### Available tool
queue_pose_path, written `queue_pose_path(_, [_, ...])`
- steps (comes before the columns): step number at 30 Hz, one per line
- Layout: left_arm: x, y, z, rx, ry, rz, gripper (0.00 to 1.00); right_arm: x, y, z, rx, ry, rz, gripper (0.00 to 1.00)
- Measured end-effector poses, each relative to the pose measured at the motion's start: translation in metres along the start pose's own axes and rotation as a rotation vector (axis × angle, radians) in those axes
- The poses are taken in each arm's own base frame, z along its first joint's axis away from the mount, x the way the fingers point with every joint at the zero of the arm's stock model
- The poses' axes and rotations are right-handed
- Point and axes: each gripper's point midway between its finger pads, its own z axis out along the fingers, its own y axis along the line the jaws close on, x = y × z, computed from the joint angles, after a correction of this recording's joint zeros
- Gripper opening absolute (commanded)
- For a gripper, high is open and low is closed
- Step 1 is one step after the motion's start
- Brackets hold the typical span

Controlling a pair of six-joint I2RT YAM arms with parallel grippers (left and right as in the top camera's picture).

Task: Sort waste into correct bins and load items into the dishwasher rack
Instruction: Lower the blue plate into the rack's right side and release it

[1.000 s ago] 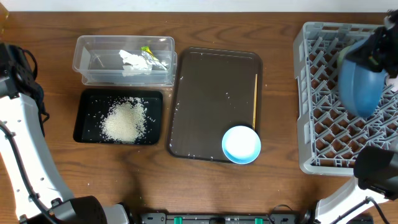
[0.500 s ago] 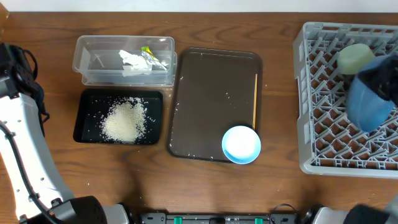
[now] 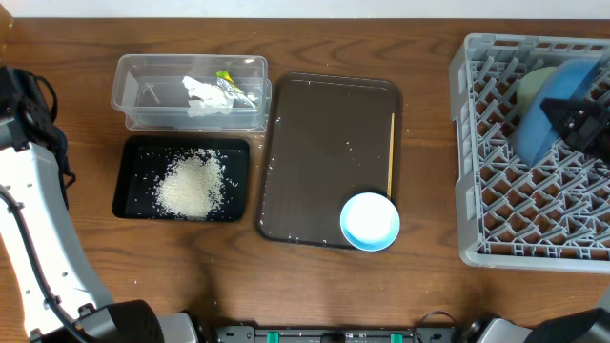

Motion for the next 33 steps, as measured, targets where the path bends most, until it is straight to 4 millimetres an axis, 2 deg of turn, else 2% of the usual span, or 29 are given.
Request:
queue_pose_path(6, [0.000,0.000,0.000,0.000,0.000,0.000,0.92,0.000,-0.011,0.000,-0.057,-0.009,0.024,0.01])
queue_pose_path(14, [0.000,0.000,0.000,0.000,0.000,0.000,0.92,0.014,-0.031,0.011,-0.116,0.026,0.101,0.01])
queue_pose_path(17, [0.000,0.000,0.000,0.000,0.000,0.000,0.92,0.013,-0.034,0.013,-0.132,0.025,0.091,0.01])
queue_pose_path(27, [0.000,0.000,0.000,0.000,0.000,0.000,0.92,0.014,-0.054,0.011,-0.021,0.027,0.119,0.01])
queue_pose_path(33, [0.000,0.000,0.000,0.000,0.000,0.000,0.92,0.013,-0.057,0.010,0.000,0.024,0.150,0.01])
